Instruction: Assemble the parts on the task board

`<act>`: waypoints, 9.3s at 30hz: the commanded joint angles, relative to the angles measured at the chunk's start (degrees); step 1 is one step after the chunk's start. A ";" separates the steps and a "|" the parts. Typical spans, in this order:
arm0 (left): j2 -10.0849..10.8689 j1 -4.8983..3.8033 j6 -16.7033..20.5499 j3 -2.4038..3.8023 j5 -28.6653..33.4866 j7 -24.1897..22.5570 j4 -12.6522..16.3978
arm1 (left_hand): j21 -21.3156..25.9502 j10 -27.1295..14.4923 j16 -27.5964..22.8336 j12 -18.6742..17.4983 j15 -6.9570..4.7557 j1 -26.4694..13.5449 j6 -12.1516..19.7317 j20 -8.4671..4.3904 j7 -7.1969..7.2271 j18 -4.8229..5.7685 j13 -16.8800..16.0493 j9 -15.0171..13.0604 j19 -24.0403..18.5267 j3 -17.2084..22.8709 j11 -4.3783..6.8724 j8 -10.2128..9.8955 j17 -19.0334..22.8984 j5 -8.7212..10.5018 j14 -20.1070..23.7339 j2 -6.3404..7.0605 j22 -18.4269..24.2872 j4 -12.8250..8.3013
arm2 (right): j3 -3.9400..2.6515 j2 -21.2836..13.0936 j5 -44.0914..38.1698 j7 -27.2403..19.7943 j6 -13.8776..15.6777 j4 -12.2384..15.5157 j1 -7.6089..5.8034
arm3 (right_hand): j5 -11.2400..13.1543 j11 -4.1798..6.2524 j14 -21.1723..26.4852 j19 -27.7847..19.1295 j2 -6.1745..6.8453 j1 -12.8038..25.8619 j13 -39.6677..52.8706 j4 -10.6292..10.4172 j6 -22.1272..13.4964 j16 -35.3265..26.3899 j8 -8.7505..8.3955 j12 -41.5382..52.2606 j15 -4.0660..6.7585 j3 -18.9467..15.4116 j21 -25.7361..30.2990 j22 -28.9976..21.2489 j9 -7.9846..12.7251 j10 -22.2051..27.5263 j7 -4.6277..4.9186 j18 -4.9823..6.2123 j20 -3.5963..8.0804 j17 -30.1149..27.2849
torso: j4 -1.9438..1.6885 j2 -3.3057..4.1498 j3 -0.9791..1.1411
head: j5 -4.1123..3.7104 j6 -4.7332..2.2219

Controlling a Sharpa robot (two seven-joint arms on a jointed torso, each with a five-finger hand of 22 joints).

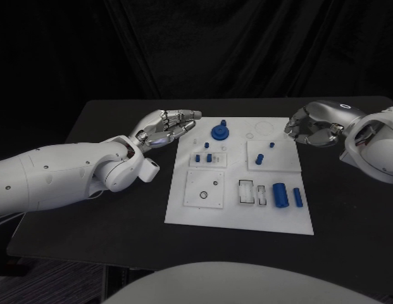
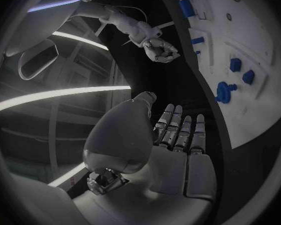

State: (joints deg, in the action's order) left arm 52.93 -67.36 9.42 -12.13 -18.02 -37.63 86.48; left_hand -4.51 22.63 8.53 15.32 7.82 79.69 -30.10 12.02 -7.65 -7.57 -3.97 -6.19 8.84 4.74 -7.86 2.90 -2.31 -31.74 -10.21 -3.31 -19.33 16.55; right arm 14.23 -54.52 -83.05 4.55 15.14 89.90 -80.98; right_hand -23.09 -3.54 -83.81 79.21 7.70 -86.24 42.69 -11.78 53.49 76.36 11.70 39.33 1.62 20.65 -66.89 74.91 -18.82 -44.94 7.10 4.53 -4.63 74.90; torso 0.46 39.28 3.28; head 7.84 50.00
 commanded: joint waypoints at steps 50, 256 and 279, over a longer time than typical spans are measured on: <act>3.03 0.24 -6.87 0.02 7.88 -12.96 4.30 | 4.51 -17.16 -8.53 -4.93 -2.42 1.73 15.34 -0.17 7.62 -2.64 2.07 4.39 -8.84 -18.75 3.36 -1.10 2.31 5.86 10.21 -8.68 19.33 -0.96 | -0.03 4.27 -15.30 1.72 5.16 -5.90 5.45 | -1.23 -0.86 1.83 -0.73 2.93 1.30 -18.89 0.67 0.85 -1.75 -3.29 -12.47 -1.01 1.35 2.90 7.95 3.16 -5.22 -0.93 0.83 -0.82 -3.71 | -2.80 2.02 -4.76 | -7.27 0.00; -0.51 4.67 -11.93 0.03 7.92 -5.28 -0.41 | 4.51 -18.18 -7.16 -4.03 2.44 3.94 13.94 4.26 2.28 -2.68 2.07 4.17 -8.84 -15.70 2.41 -0.86 1.57 1.65 8.03 -9.65 19.33 -4.33 | -0.28 13.46 -14.65 0.46 1.78 7.70 9.66 | 4.66 0.50 0.21 1.19 0.62 -0.02 -20.27 6.34 4.86 -2.28 -1.11 -13.98 -0.35 3.46 2.55 8.31 -4.16 -14.33 -0.03 0.56 0.00 -4.90 | -2.90 1.99 -4.90 | -2.63 0.00; -0.72 4.86 -12.39 0.03 7.92 -5.08 -0.67 | 4.51 -18.28 -7.09 -4.07 2.61 3.91 13.77 4.35 1.91 -2.67 2.08 4.14 -8.84 -15.46 2.57 -0.82 1.56 1.65 7.99 -9.81 19.33 -4.42 | -0.29 14.17 -14.65 0.37 1.25 7.32 10.20 | 4.67 0.48 0.27 1.16 0.65 0.00 -20.31 6.36 4.90 -2.39 -1.16 -14.06 -0.37 3.46 2.61 8.30 -4.16 -14.36 -0.02 0.57 -0.04 -5.05 | -2.86 1.96 -4.94 | -2.89 0.00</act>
State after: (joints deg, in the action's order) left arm 52.33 -62.62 -1.93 -12.13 -10.07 -38.84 85.79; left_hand -0.18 4.75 1.09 11.03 10.04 83.30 -16.17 16.08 -5.33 -9.30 -1.86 -1.95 -0.05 -10.95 -5.17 1.83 -0.67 -29.91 -2.07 -13.07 -0.10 12.32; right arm 13.97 -40.38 -97.24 4.81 16.65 97.23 -70.95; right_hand -18.81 -2.91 -83.47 80.36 8.44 -86.69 22.46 -5.45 58.65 73.91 10.69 25.56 1.57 23.65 -64.16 74.94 -22.92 -59.57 6.87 5.39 -4.31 69.90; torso -2.40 41.26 -1.65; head 4.97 49.98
